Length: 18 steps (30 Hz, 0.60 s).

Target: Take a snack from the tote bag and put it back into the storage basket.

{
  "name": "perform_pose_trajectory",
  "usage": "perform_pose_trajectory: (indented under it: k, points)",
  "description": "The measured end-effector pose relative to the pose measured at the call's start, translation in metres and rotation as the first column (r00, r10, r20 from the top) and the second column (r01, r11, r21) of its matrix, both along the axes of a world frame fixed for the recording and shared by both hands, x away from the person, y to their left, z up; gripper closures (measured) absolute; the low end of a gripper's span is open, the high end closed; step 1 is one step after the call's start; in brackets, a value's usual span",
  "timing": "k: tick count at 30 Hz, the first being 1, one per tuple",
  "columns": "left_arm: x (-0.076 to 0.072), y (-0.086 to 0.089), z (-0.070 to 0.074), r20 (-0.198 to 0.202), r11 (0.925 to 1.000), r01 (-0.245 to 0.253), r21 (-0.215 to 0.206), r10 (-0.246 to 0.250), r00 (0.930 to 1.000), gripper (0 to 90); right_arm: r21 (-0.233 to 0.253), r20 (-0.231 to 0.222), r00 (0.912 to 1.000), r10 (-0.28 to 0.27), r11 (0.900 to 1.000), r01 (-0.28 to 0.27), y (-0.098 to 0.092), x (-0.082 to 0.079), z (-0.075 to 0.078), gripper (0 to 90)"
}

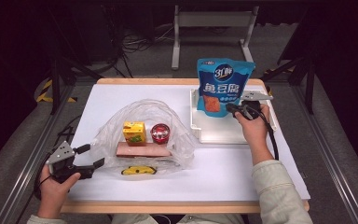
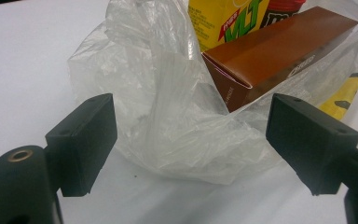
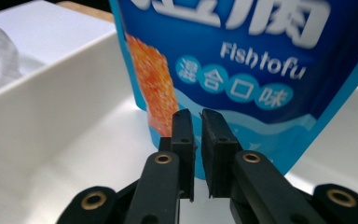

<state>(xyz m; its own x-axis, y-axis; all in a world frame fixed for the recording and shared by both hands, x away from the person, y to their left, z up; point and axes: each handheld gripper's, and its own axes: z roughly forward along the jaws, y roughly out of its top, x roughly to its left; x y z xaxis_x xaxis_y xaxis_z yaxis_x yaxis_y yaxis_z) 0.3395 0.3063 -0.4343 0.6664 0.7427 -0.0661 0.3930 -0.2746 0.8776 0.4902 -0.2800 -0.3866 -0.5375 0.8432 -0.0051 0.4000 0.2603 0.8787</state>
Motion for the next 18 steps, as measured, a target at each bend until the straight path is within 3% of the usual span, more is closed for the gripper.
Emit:
perform_pose_trajectory:
  k: [5, 11, 18]
  points:
    - [0.0, 0.0, 0.0, 0.004, 0.9999, -0.01, -0.009, 0.01, 0.9999, 16.9, 0.022, 0.022, 0.9996, 0.017, 1.0, -0.017, 0.001, -0.009, 0.013, 74.5]
    - [0.001, 0.0, 0.001, 0.005, 1.0, -0.006, -0.008, 0.006, 1.0, 16.9, 0.034, 0.065, 0.9973, 0.034, 0.999, -0.036, 0.006, -0.021, 0.029, 56.5]
    - [0.003, -0.002, 0.001, 0.006, 1.0, 0.003, -0.007, -0.003, 1.0, 16.9, 0.044, 0.092, 0.9918, 0.089, 0.995, -0.093, 0.019, -0.033, 0.046, 47.7]
